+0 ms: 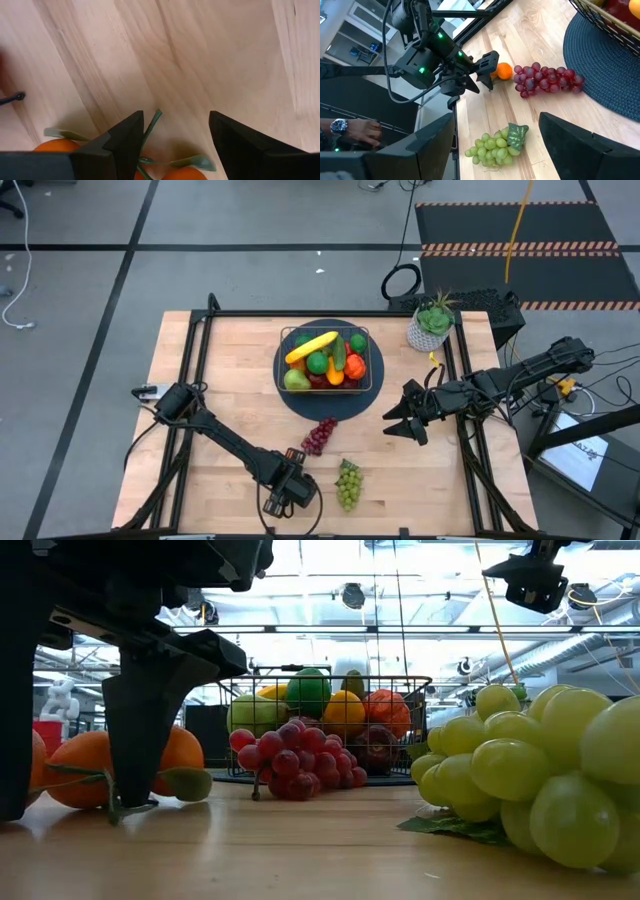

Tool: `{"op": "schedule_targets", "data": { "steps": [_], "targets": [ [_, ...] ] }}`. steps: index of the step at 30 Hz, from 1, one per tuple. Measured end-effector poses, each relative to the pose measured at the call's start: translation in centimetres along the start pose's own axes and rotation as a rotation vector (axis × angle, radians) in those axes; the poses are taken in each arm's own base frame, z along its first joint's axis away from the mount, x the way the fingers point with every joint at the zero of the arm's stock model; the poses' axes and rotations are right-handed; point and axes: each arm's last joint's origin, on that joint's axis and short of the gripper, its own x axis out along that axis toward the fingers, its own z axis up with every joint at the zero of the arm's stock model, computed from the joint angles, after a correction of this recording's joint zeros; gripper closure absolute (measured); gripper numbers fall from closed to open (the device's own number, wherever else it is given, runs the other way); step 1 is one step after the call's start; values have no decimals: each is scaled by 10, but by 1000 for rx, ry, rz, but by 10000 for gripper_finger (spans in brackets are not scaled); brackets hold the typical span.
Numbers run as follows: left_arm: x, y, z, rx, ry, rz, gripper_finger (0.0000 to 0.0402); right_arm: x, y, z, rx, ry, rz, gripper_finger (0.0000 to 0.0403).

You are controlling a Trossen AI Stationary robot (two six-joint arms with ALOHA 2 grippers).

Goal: Build produce basket
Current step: Put the orange tangerine into the wire basket

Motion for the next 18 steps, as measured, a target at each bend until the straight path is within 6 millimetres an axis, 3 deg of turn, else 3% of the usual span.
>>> {"op": "schedule_targets", "data": {
  "steps": [13, 18],
  "targets": [
    [-1, 17, -2, 56, 47, -1, 175, 0, -1, -1, -1, 7, -9, 119],
    [3, 22, -2, 128, 60, -1, 209, 0, -1, -1, -4, 7, -9, 119]
  ]
}}
